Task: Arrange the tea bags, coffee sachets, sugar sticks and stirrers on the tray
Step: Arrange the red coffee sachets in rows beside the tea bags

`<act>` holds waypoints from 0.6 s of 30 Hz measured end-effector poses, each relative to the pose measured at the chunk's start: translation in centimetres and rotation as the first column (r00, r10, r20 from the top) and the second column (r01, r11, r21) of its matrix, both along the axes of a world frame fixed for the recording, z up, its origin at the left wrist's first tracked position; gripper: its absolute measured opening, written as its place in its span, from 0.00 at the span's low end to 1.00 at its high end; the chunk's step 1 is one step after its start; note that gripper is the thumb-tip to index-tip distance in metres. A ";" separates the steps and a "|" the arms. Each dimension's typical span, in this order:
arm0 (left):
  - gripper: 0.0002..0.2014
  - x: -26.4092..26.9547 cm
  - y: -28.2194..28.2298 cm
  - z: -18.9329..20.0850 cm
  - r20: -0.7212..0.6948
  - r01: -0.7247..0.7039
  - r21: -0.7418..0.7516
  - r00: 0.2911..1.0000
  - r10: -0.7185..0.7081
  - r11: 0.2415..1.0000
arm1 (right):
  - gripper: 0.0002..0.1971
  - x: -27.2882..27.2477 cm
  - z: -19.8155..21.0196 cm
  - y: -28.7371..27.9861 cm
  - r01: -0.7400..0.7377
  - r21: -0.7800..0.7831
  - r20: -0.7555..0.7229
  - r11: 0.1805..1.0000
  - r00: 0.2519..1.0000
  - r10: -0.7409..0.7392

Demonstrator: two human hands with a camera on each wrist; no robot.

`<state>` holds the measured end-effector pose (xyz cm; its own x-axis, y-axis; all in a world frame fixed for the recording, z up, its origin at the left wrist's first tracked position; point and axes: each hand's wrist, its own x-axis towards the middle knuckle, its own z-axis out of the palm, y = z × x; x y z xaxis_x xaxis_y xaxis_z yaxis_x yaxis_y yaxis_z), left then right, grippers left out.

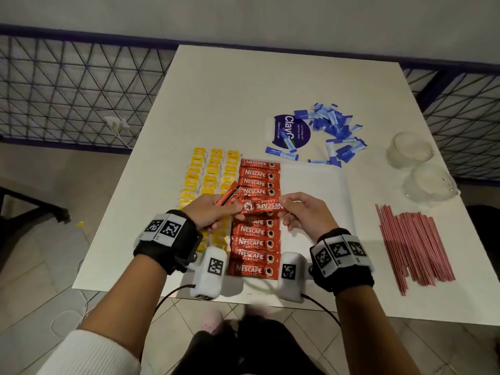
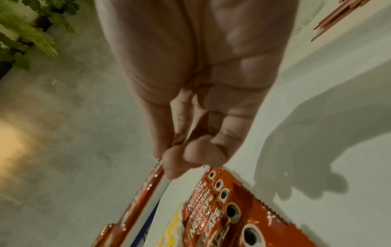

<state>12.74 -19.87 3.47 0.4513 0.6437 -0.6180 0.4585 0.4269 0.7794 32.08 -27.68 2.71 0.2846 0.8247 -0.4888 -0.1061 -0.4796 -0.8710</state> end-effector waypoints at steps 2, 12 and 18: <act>0.06 0.3 0.0 0.0 0.010 -0.049 0.060 0.999 0.049 0.997 | 0.02 0.2 0.1 0.0 -0.061 -0.014 0.005 0.998 0.998 0.061; 0.25 3.7 -0.2 2.2 0.073 -0.154 0.146 0.987 0.144 0.977 | 0.04 0.8 0.5 0.6 -0.315 -0.031 0.133 0.948 0.939 0.317; 0.03 4.4 -0.6 1.7 0.043 -0.070 0.160 0.997 0.064 0.985 | 0.03 0.9 0.5 1.3 -0.245 0.048 -0.098 0.968 0.964 0.248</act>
